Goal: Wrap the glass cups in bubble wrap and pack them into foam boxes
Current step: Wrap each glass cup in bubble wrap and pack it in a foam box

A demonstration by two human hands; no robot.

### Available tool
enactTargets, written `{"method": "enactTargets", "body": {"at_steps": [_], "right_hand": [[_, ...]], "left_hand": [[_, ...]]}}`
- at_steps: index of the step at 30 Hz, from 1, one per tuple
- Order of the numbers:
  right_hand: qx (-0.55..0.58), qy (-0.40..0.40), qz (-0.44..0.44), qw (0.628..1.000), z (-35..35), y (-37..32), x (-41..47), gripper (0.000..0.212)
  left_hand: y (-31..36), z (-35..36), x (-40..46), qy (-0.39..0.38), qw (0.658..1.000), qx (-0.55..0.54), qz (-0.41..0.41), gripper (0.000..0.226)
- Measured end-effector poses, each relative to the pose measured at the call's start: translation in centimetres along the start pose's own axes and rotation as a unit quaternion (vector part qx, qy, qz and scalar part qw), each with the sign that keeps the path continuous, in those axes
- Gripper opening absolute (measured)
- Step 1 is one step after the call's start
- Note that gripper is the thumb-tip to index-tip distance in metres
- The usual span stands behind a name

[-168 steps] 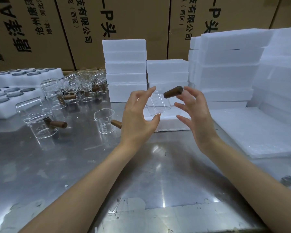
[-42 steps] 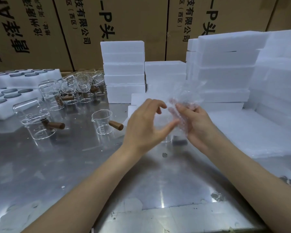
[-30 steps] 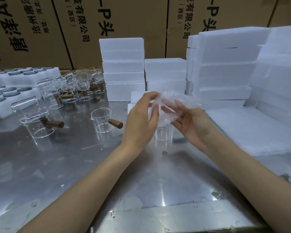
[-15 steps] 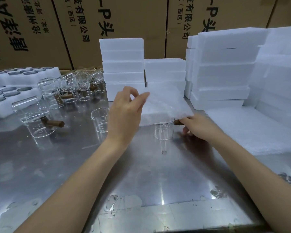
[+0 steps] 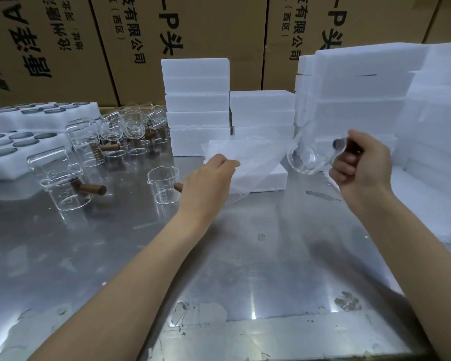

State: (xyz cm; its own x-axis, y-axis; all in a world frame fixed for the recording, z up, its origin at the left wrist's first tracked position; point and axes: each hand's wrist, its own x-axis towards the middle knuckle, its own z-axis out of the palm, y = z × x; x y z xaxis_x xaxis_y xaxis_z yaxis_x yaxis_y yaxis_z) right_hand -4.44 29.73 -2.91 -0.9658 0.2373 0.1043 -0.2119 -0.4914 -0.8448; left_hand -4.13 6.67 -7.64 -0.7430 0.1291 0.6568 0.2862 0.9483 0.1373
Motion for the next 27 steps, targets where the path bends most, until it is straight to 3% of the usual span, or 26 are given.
{"method": "enactTargets", "body": {"at_steps": [2, 4, 9, 14, 18, 21, 24, 27], "right_hand": [[0.076, -0.052, -0.007, 0.996, 0.2, -0.2, -0.4, 0.034], [0.067, -0.118, -0.017, 0.991, 0.5, -0.1, -0.8, 0.03], [-0.132, -0.206, -0.092, 0.965, 1.5, 1.2, -1.8, 0.026], [-0.281, -0.189, -0.163, 0.927, 1.7, 2.1, -2.3, 0.015], [-0.356, -0.167, -0.233, 0.89, 1.7, 3.0, -2.4, 0.013], [-0.415, -0.144, -0.305, 0.845, 1.9, 3.9, -2.8, 0.012], [-0.398, -0.115, -0.316, 0.853, 2.2, 4.7, -3.2, 0.008], [-0.331, -0.099, -0.285, 0.894, 2.4, 4.9, -3.5, 0.005]], "left_hand": [[0.5, 0.1, -0.2, -0.006, 1.0, -0.018, 0.002, 0.034], [1.0, 0.2, -0.3, -0.01, 1.0, -0.027, 0.007, 0.042], [1.9, -0.2, -0.4, 0.005, 0.998, -0.055, 0.0, 0.045], [2.0, -0.8, -0.3, 0.043, 0.995, -0.094, -0.017, 0.053], [1.9, -1.0, -0.4, 0.086, 0.986, -0.138, -0.024, 0.044], [2.3, -1.2, -0.5, 0.131, 0.98, -0.146, 0.019, 0.038], [3.2, -1.5, -0.7, 0.158, 0.972, -0.157, 0.078, 0.035], [4.1, -1.4, -0.9, 0.18, 0.962, -0.162, 0.125, 0.034]]}}
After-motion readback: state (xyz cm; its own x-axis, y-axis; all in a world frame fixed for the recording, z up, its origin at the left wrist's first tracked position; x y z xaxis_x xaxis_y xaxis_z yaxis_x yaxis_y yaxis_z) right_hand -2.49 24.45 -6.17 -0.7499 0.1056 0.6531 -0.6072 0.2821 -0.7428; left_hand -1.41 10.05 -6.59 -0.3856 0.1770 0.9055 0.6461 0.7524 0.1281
